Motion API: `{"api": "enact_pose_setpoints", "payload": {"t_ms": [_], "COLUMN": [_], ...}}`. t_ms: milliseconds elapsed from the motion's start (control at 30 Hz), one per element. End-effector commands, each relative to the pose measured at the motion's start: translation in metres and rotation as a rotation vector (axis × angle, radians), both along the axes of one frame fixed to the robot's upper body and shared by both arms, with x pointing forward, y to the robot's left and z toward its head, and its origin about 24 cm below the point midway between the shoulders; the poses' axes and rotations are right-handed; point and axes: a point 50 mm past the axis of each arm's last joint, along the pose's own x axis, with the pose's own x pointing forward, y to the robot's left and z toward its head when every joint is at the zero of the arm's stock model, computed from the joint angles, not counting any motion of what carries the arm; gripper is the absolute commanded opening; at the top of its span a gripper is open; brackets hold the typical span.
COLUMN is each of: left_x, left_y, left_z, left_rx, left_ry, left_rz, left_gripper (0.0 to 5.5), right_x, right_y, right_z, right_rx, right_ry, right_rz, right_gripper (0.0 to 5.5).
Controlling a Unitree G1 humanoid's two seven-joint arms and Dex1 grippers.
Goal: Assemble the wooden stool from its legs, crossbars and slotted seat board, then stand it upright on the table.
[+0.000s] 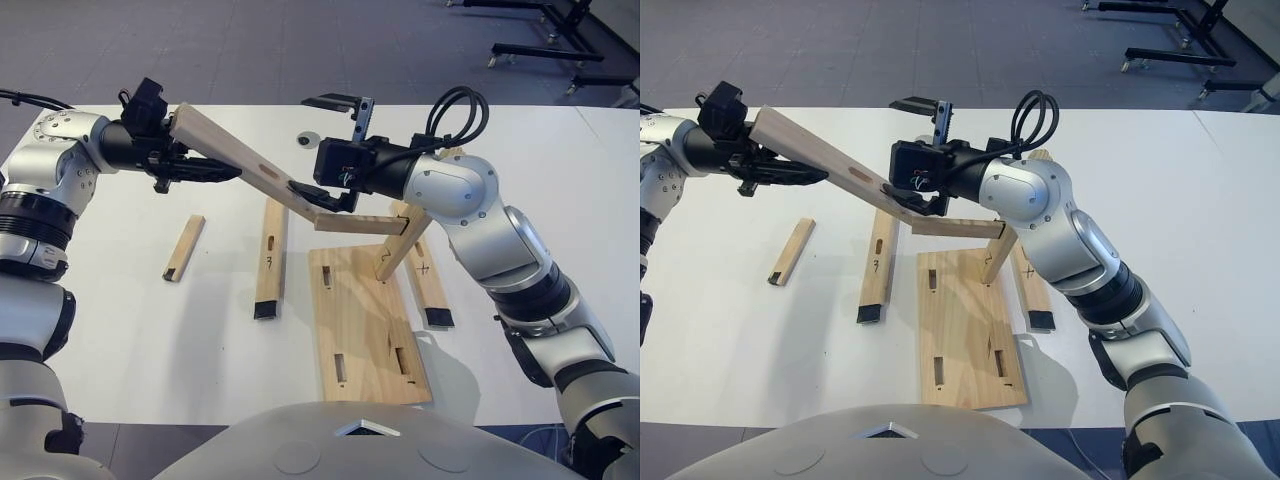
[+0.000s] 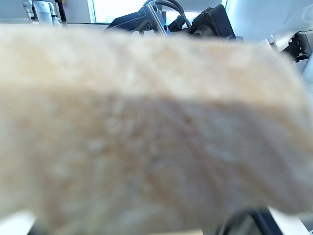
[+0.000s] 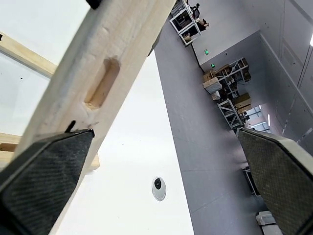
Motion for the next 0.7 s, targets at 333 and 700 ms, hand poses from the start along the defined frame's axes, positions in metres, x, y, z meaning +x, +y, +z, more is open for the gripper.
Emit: {"api": "enact_pose_setpoints", "payload": {"t_ms": [333, 700], "left_x": [0.007, 0.009], "left_y": [-0.001, -0.001], "left_z": [0.015, 0.011], "left_rx": [-0.058, -0.046], "left_ry": [-0.072, -0.071], "left_rz": [0.018, 0.030], "left_gripper": [2.02, 2.02], "right_x": [0.005, 0.004], "right_y": [0.010, 0.041], "right_z": [0.000, 0.020], "right_rx": [-0.057, 0.071], "right_ry": [-0.008, 0.035], "right_rz": [0.063, 0.182], "right_gripper": [5.40, 5.40]}}
